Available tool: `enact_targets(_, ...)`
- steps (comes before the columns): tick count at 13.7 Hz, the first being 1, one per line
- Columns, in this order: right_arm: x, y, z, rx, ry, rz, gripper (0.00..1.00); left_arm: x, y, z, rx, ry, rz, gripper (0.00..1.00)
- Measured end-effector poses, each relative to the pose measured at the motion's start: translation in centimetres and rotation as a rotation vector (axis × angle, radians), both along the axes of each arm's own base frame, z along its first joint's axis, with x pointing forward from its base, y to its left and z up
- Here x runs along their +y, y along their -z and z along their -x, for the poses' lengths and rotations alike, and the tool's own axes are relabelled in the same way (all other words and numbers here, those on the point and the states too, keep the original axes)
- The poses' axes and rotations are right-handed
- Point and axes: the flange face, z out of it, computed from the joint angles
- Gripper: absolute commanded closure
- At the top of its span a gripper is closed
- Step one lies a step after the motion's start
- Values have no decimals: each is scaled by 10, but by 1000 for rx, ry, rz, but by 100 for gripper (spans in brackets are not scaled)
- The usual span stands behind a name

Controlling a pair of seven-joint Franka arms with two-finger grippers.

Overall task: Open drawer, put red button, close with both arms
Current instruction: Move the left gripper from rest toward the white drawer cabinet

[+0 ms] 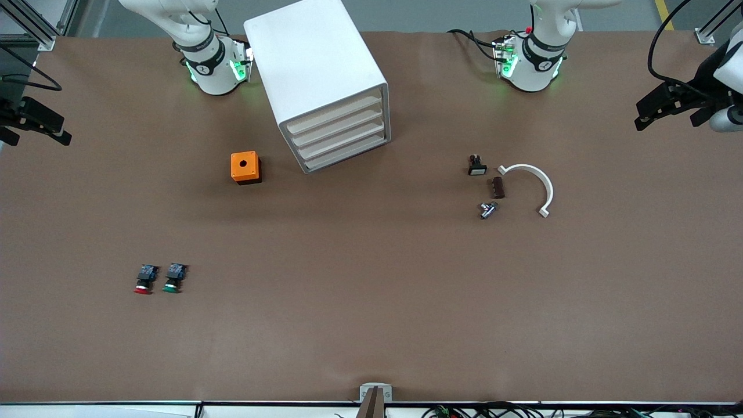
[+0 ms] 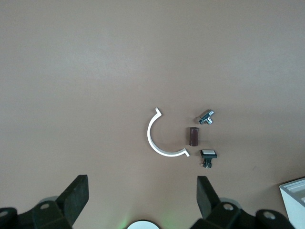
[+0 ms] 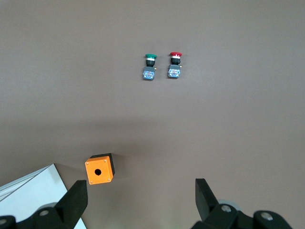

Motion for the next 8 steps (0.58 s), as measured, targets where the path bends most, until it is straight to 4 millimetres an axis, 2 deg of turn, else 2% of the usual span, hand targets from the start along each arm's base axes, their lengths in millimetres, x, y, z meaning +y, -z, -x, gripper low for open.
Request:
enact_targets(5,0,0,0,0,0,0,0,0,1,0,2,0,0,0)
enact_targets(8,0,0,0,-1,7,0,0,0,19,-12,36,0,-1,0)
